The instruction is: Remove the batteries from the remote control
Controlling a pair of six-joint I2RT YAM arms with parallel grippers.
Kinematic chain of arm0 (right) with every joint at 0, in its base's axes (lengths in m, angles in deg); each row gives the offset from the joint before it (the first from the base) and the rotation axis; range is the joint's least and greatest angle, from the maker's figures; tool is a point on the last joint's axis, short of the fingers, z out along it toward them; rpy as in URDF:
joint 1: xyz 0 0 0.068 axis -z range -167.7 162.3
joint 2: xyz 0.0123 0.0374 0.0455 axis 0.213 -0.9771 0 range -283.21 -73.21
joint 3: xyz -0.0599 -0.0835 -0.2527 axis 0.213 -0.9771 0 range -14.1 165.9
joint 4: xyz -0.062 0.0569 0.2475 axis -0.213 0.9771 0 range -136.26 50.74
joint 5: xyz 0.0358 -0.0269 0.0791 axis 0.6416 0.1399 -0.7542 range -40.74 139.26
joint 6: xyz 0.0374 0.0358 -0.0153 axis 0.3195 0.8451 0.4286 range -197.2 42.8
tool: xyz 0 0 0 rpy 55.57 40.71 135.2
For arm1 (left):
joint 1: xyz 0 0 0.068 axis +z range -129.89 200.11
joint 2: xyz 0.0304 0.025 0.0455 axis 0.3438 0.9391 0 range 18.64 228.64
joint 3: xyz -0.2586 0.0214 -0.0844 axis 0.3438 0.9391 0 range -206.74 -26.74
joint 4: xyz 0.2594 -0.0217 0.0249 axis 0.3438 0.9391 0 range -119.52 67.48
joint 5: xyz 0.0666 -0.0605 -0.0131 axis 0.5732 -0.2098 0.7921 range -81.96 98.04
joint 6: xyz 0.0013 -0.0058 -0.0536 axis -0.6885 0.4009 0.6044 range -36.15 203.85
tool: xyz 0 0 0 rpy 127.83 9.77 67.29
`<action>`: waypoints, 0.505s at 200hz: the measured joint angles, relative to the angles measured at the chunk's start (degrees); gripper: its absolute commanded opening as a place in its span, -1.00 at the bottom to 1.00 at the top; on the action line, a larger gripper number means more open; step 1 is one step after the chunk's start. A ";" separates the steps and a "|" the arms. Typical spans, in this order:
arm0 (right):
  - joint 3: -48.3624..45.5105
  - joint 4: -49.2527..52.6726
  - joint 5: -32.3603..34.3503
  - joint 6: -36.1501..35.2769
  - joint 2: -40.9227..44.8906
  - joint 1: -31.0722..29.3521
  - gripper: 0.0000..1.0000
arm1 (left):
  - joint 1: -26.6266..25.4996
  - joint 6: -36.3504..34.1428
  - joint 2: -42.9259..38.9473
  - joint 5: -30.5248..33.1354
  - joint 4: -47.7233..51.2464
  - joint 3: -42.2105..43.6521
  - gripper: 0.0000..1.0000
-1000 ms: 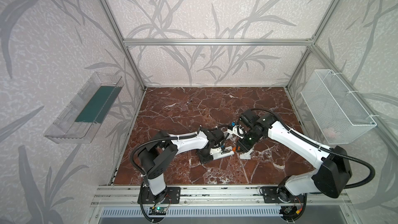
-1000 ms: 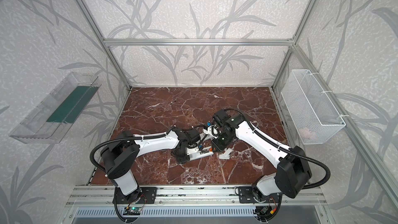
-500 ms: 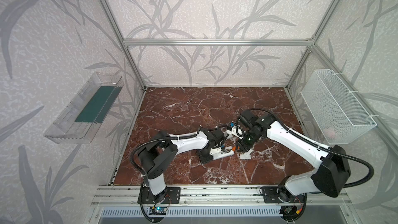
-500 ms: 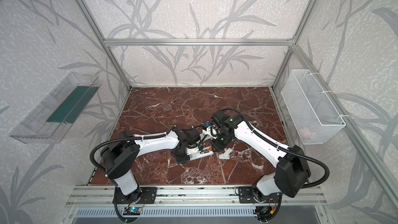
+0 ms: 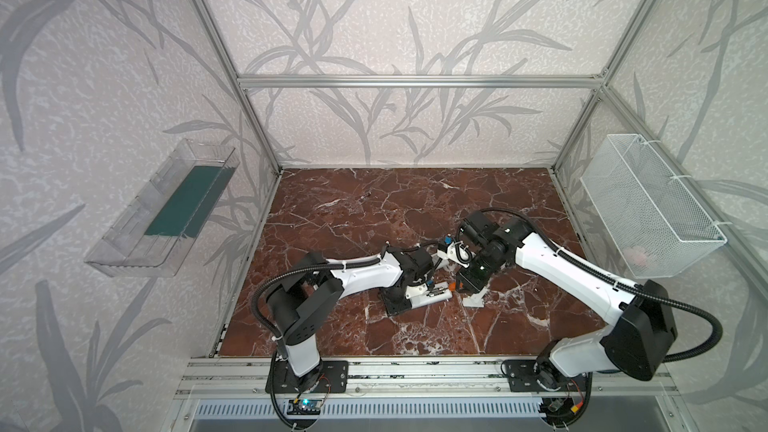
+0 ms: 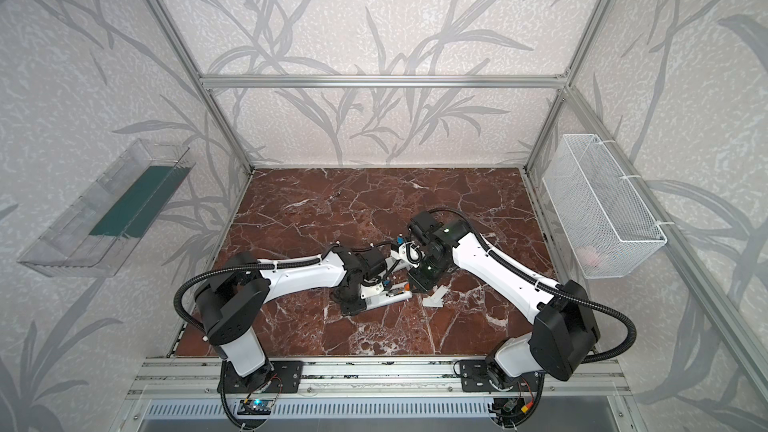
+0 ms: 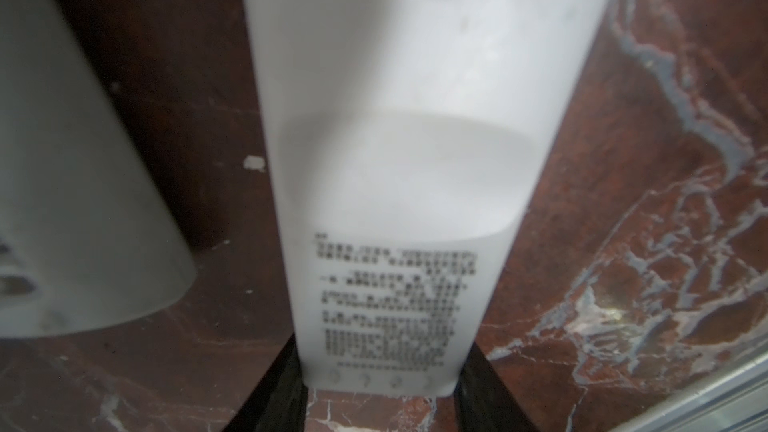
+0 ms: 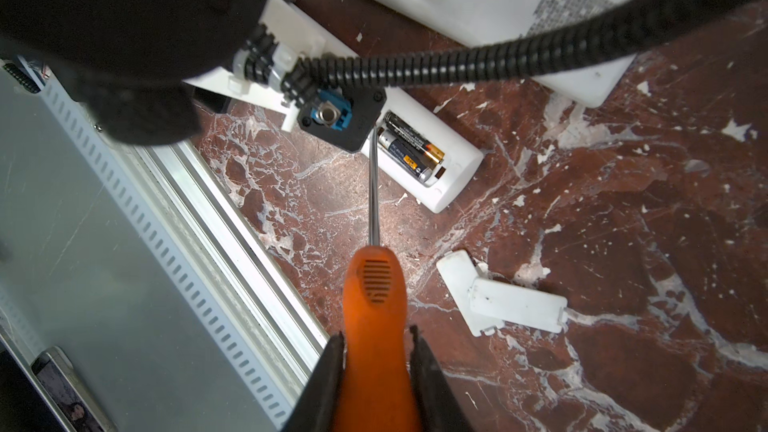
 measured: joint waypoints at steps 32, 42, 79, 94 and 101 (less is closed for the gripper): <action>0.35 1.55 2.86 0.17 0.02 0.31 -1.00 | 0.00 0.00 0.00 0.11 0.07 -0.02 -0.52; 0.37 2.16 3.61 0.09 0.07 0.72 -1.00 | 0.02 0.00 0.00 0.13 0.07 -0.02 -0.52; 0.85 3.45 5.25 0.04 0.22 1.03 -1.00 | 0.02 0.00 0.00 0.17 0.07 -0.02 -0.52; 0.90 3.82 5.51 0.02 0.22 1.03 -1.00 | 0.02 0.00 0.00 0.17 0.07 -0.02 -0.52; 0.90 3.89 5.51 0.02 0.22 1.03 -1.00 | 0.00 0.00 0.00 0.17 0.07 -0.02 -0.52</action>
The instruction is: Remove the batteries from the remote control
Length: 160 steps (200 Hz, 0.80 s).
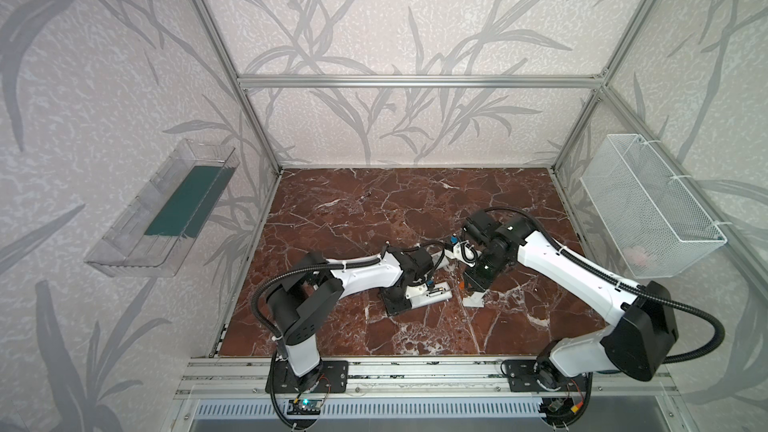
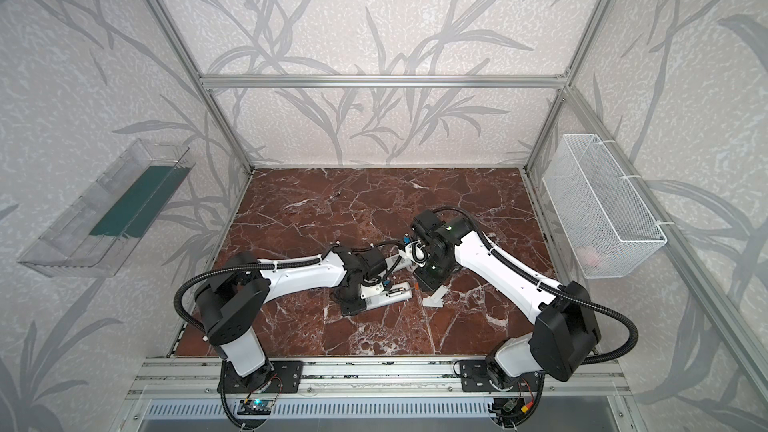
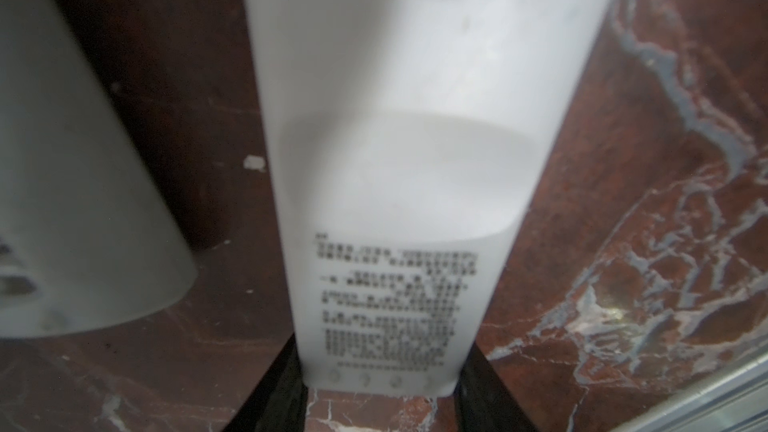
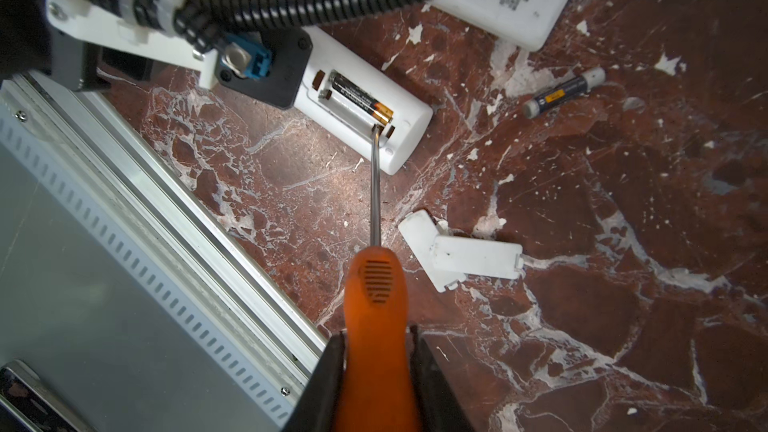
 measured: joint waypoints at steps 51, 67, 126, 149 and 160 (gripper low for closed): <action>0.22 -0.90 -2.43 1.22 2.29 0.96 -1.00 | 0.00 0.09 0.15 0.02 0.15 -0.17 -0.43; 0.22 -1.90 -3.82 2.71 4.66 2.12 -1.00 | 0.02 0.15 0.15 0.04 0.20 -0.20 -0.42; -2.10 -3.89 -6.05 10.47 8.02 4.48 -1.00 | 0.02 0.33 0.20 0.00 0.28 -0.28 -0.50; -3.76 -3.89 -6.10 13.84 8.02 4.59 -1.00 | 0.02 0.42 0.26 -0.02 0.35 -0.35 -0.52; -4.68 -3.98 -6.16 15.26 8.02 4.63 -1.00 | 0.02 0.44 0.26 -0.02 0.35 -0.35 -0.52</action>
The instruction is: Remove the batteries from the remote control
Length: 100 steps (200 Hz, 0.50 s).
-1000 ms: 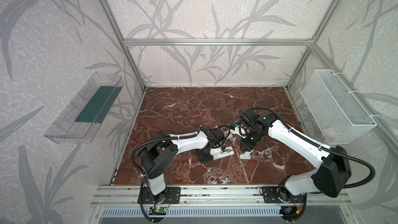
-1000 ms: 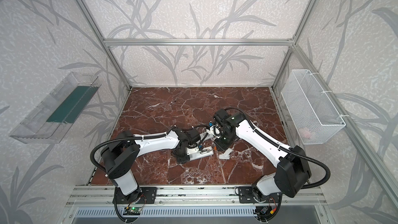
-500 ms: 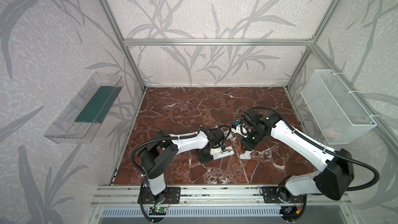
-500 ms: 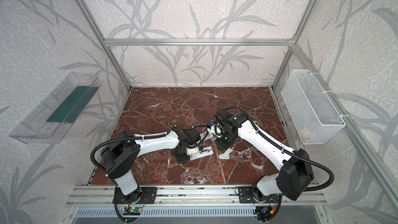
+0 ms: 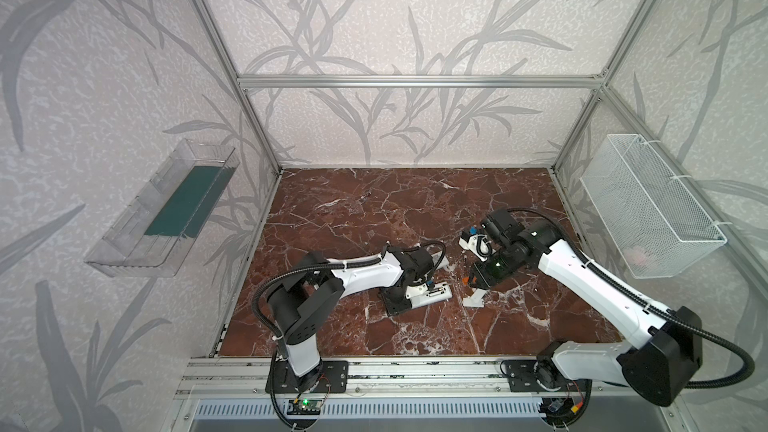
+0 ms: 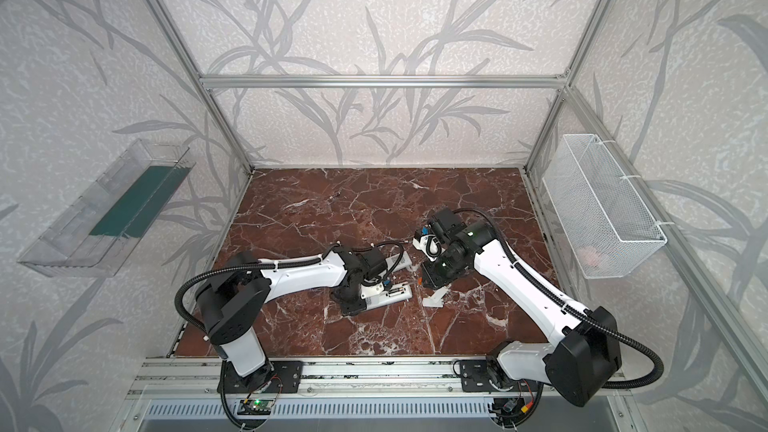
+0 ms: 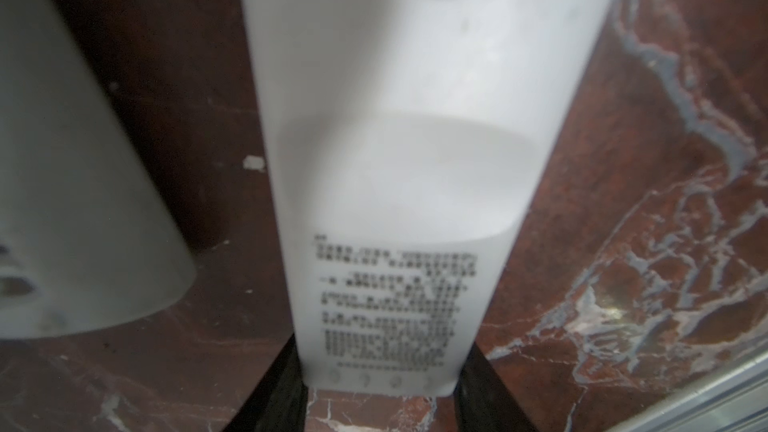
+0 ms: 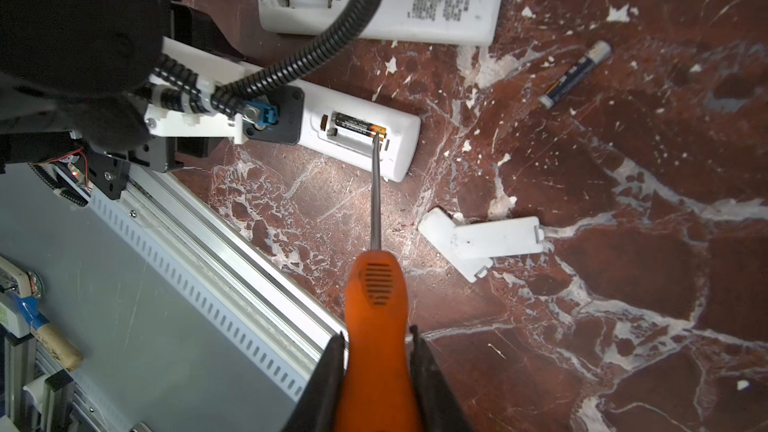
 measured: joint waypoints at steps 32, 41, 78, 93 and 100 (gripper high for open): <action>-2.45 -1.14 -0.90 2.82 0.02 0.04 -1.00 | 0.00 0.04 0.07 -0.02 0.33 -0.28 -0.53; -2.47 -1.33 -1.05 3.28 0.02 0.04 -1.00 | 0.00 0.07 0.07 -0.02 0.37 -0.28 -0.53; -3.21 -1.95 -2.01 4.35 0.17 0.46 -1.00 | 0.00 0.11 0.07 -0.02 0.42 -0.31 -0.53; -3.76 -2.25 -2.58 4.66 0.33 0.76 -1.00 | 0.00 0.13 0.11 -0.04 0.52 -0.39 -0.54; -4.24 -2.89 -2.97 4.79 0.37 0.83 -1.00 | 0.00 0.15 0.17 -0.07 0.55 -0.44 -0.54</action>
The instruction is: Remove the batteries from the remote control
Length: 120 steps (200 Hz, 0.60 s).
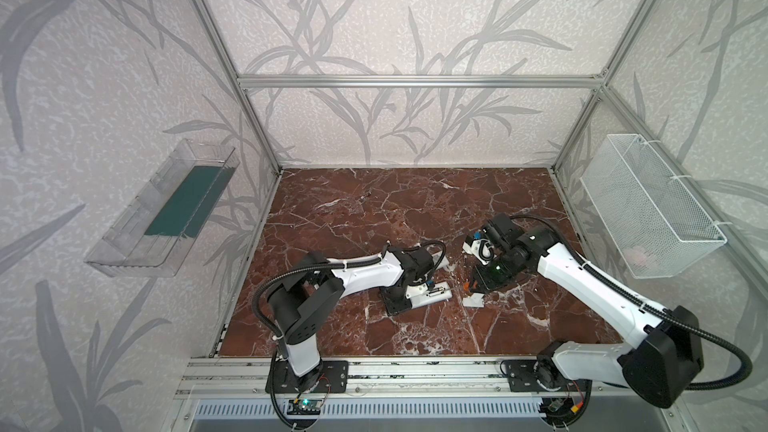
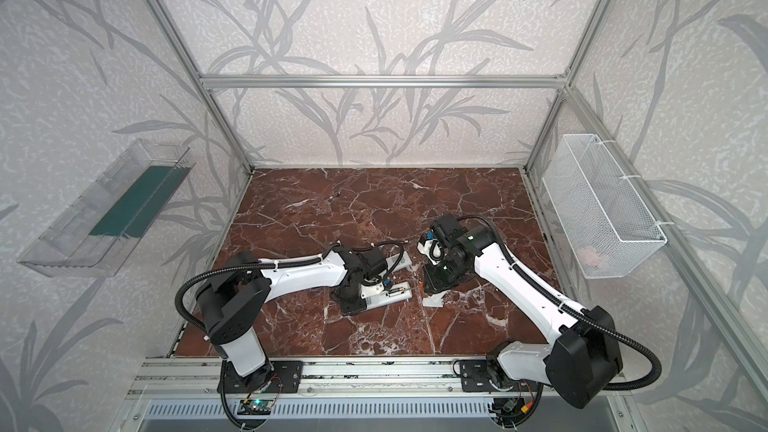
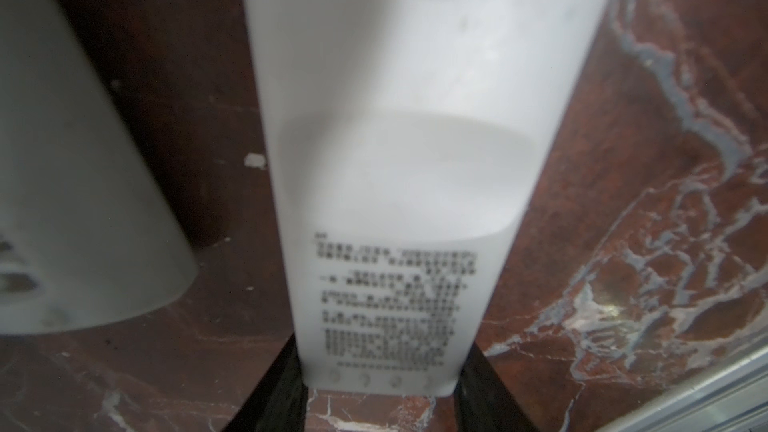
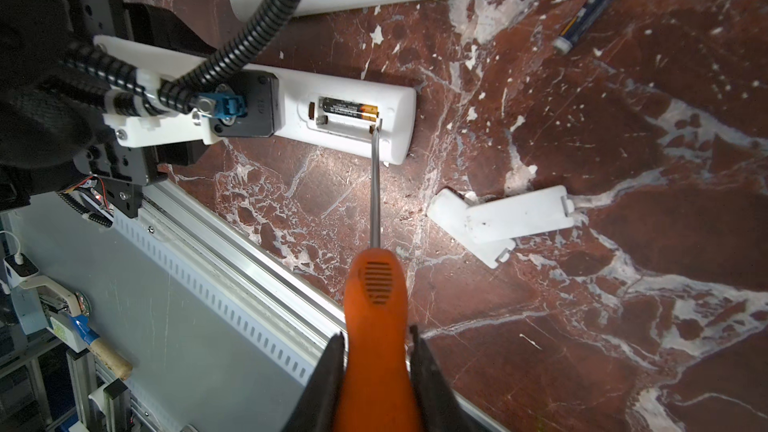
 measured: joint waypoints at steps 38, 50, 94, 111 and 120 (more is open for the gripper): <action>-3.63 -3.15 -2.14 2.58 0.61 0.33 -1.00 | 0.00 0.00 0.26 -0.61 0.22 -0.20 -0.60; -5.44 -4.59 -2.56 3.93 2.25 0.39 -1.00 | 0.00 0.00 0.28 -0.94 0.26 -0.22 -0.62; -14.53 -14.08 -4.61 9.90 9.49 0.11 -1.00 | 0.70 0.52 0.52 -4.94 1.64 -1.05 -0.67; -18.75 -18.05 -5.16 11.96 13.51 0.11 -1.00 | 1.49 0.98 0.52 -7.74 2.32 -1.36 -0.68; -20.35 -19.52 -5.25 12.74 15.26 0.09 -1.00 | 1.92 1.16 0.57 -9.29 2.93 -1.75 -0.68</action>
